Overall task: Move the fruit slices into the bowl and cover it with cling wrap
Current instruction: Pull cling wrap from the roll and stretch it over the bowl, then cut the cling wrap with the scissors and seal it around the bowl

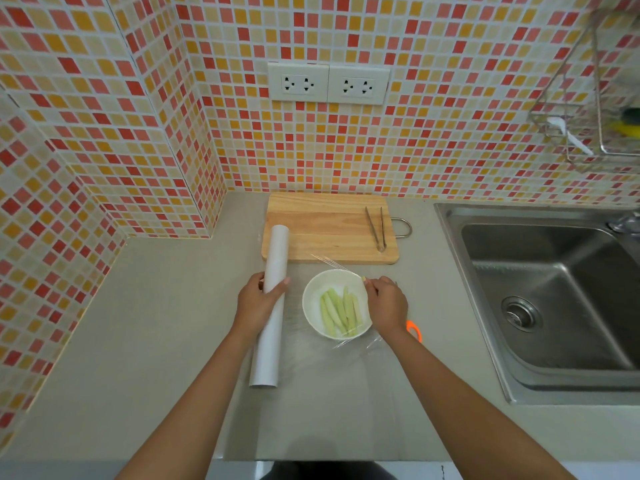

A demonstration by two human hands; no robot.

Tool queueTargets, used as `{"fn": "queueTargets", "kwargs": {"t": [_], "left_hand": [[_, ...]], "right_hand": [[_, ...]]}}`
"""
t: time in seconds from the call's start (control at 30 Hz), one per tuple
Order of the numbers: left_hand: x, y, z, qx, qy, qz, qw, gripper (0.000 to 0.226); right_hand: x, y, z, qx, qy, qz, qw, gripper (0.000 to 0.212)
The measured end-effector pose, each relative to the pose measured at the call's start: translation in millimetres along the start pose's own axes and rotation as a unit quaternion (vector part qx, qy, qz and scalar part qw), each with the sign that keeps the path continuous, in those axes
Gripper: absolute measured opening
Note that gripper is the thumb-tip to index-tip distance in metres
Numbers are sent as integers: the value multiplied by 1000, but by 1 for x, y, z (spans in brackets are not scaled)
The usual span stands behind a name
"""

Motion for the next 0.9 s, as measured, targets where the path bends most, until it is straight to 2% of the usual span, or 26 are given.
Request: {"fn": "queueTargets", "kwargs": {"t": [0.43,0.67,0.73,0.83,0.9], "left_hand": [[-2,-3,3,-12,-4,9,1000,27],[-3,-4,0,-6,-8,-6,1000,34],[-3,-3,0,-5,-11,-6,1000,36],[-1,-3,1,-2,-17,-5,1000,33],[1,-3,2,1,-18,-5,1000,31]], "right_hand": [[0,6,-6,-14,-7,-5,1000,40],[3,28,-8,38,-24,-80,996,48],[7,36,-8,49,-40,-81,995,44],[21,50,-3,73,-84,-62,992,22],[30,58,4,59,-124,-17,990,15]]}}
Point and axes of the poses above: each hand's wrist, its own z-axis away from the middle knuckle, its own y-axis out of the back of the hand, x = y × z, the point moved 1 cm from there along -z, towards the middle knuckle, and after that the axes turned 13 degrees about -z, right-handed, at the moved point
